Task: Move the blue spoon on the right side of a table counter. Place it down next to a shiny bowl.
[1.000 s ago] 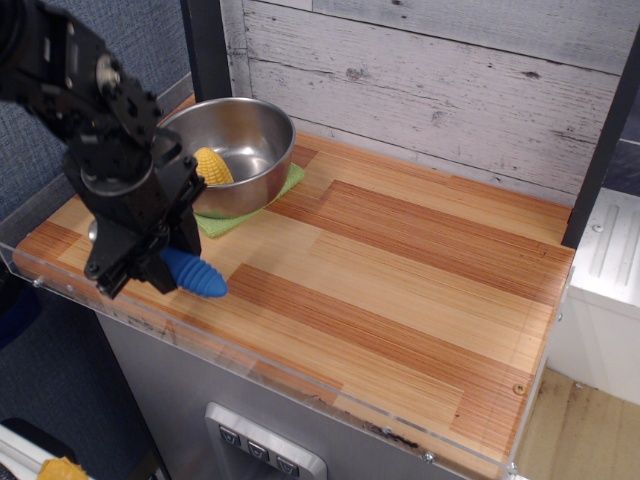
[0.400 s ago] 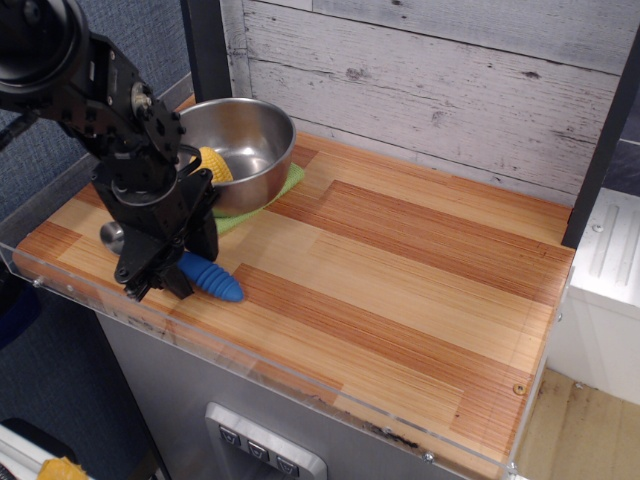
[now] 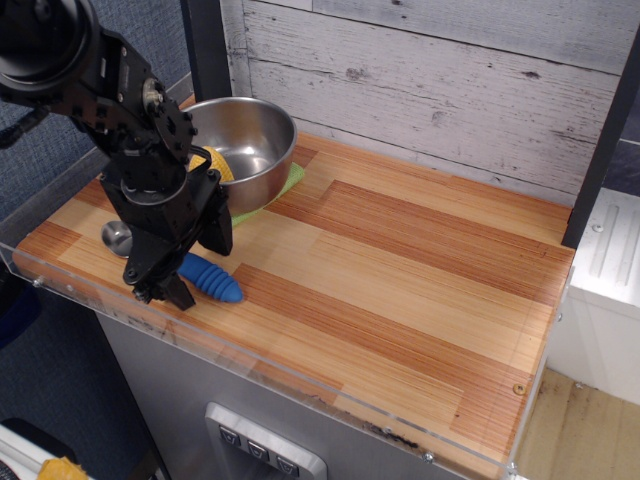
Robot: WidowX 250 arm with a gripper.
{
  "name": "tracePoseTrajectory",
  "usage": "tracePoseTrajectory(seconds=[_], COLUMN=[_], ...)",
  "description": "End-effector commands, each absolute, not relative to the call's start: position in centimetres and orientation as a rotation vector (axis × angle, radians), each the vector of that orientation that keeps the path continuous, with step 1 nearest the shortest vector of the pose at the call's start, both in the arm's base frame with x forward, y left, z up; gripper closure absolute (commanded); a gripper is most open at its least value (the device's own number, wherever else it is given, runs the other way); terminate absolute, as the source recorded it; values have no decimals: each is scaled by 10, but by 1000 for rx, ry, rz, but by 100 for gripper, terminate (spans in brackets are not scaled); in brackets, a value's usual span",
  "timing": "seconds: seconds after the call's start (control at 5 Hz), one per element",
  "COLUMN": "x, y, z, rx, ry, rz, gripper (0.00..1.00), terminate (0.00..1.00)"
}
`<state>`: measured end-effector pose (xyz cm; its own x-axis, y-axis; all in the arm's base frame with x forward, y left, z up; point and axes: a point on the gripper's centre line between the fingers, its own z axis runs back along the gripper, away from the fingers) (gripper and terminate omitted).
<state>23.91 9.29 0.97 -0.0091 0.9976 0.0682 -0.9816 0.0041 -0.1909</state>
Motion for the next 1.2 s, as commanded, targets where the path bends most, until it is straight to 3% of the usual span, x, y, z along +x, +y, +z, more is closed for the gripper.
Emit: tracePoseTrajectory(seconds=[0.0,0.2,0.4,0.6,1.0], x=[235,236,233,227,227], y=[72,68,69,69,69], z=[45,67,108,132,132], rx=[-131,-170,-217,-198,-198], ry=[-253,-279,-345,-383,-383], rz=[1552,1532,1501,1429,1429], gripper=[0,0,0,0,0], terminate=[0,0,0,0,0])
